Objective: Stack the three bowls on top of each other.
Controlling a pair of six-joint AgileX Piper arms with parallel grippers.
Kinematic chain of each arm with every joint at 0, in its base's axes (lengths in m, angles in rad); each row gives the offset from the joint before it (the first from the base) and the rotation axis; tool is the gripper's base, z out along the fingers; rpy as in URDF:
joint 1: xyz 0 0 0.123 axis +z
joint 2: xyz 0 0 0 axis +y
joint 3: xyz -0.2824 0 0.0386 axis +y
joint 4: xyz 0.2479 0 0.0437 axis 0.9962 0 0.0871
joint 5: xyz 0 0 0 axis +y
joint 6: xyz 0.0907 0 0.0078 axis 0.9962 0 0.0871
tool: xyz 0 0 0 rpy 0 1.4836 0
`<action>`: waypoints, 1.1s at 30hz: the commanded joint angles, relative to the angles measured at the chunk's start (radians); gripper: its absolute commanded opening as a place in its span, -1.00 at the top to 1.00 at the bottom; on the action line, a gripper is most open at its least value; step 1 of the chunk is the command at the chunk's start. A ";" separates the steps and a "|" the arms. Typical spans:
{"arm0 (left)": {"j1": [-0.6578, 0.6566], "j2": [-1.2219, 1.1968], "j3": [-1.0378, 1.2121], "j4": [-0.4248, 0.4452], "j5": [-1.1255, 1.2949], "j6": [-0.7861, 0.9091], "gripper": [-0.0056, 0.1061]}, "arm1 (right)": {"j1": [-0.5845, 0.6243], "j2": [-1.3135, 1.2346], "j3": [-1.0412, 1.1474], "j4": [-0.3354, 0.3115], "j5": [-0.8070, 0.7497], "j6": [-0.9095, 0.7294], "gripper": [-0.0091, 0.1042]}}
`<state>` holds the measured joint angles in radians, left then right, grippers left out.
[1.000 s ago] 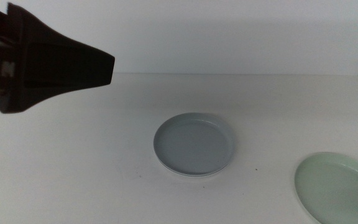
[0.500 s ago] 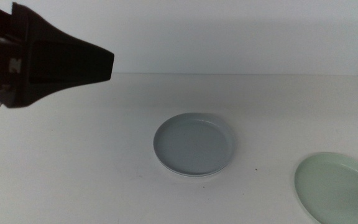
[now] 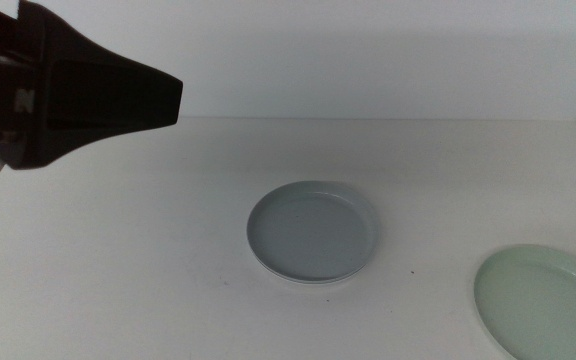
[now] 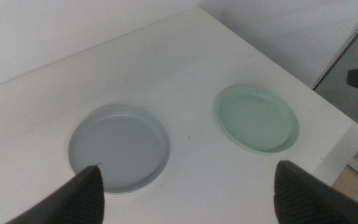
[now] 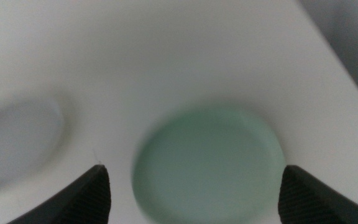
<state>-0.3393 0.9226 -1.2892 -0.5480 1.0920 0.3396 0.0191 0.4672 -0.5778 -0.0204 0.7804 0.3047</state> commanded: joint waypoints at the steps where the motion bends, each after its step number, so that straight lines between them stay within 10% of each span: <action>1: 0.000 -0.001 0.000 -0.002 -0.016 0.001 -0.78 | -0.009 0.096 -0.121 -0.009 0.250 0.008 -0.79; 26: 0.000 -0.001 0.000 -0.001 -0.018 0.001 -0.78 | -0.031 0.625 -0.231 -0.169 0.306 0.059 -0.71; 33: 0.000 -0.001 0.000 -0.001 -0.018 0.001 -0.78 | -0.275 0.940 -0.231 0.007 0.108 -0.108 -0.55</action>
<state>-0.3393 0.9226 -1.2892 -0.5480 1.0842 0.3396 -0.2079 1.3704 -0.8018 -0.0599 0.9312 0.2548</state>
